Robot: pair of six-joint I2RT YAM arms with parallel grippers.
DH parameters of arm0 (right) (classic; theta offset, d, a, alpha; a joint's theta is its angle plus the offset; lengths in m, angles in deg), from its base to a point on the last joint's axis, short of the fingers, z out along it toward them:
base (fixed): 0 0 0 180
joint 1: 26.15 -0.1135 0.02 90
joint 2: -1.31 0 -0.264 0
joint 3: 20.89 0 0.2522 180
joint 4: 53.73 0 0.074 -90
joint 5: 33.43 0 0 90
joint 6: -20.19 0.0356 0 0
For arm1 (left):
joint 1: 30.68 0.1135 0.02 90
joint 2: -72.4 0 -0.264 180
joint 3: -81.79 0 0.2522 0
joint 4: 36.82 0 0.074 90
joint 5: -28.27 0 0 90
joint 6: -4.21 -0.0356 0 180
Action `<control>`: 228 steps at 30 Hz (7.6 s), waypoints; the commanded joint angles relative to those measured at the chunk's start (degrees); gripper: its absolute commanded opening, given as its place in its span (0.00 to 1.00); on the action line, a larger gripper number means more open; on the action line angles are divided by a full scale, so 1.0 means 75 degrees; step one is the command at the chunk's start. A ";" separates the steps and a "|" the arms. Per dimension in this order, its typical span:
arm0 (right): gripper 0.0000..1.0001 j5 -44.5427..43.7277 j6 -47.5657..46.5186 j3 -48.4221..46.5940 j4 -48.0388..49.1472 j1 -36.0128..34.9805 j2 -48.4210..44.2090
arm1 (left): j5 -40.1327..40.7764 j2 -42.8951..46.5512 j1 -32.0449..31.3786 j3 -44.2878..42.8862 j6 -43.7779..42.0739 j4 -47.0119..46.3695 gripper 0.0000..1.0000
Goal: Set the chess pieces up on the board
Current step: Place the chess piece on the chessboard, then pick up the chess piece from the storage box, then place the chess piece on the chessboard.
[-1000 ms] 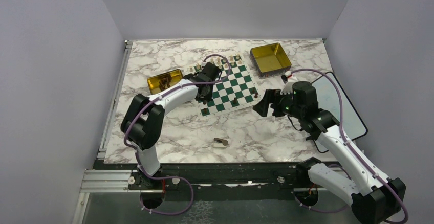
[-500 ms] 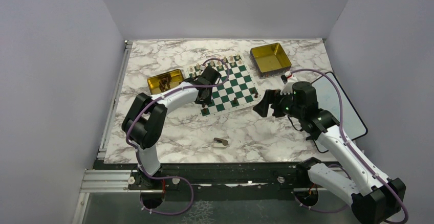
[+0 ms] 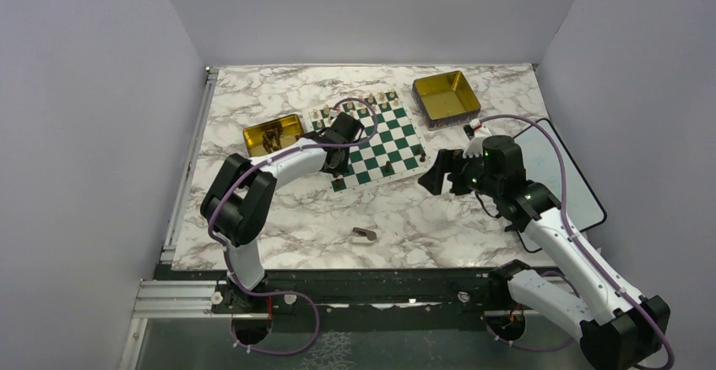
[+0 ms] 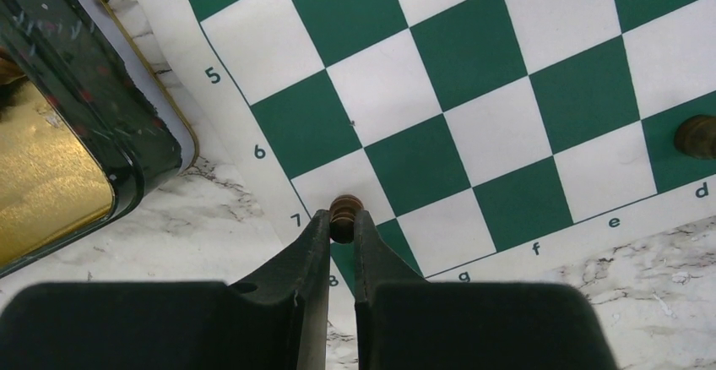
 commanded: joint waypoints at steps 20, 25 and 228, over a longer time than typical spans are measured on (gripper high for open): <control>1.00 0.0244 0.0070 0.0240 -0.0126 0.0037 -0.0415 | 0.0315 0.0563 0.0099 0.0164 0.0036 -0.0333 0.36; 1.00 0.0257 0.0066 0.0264 -0.0156 0.0036 -0.0520 | 0.0172 0.0586 0.0116 -0.0097 0.0021 -0.0157 0.35; 0.95 -0.0119 0.0362 0.0596 -0.0232 0.0029 -0.0772 | -0.0594 -0.0773 -0.0201 -0.0952 -0.0119 0.0050 0.12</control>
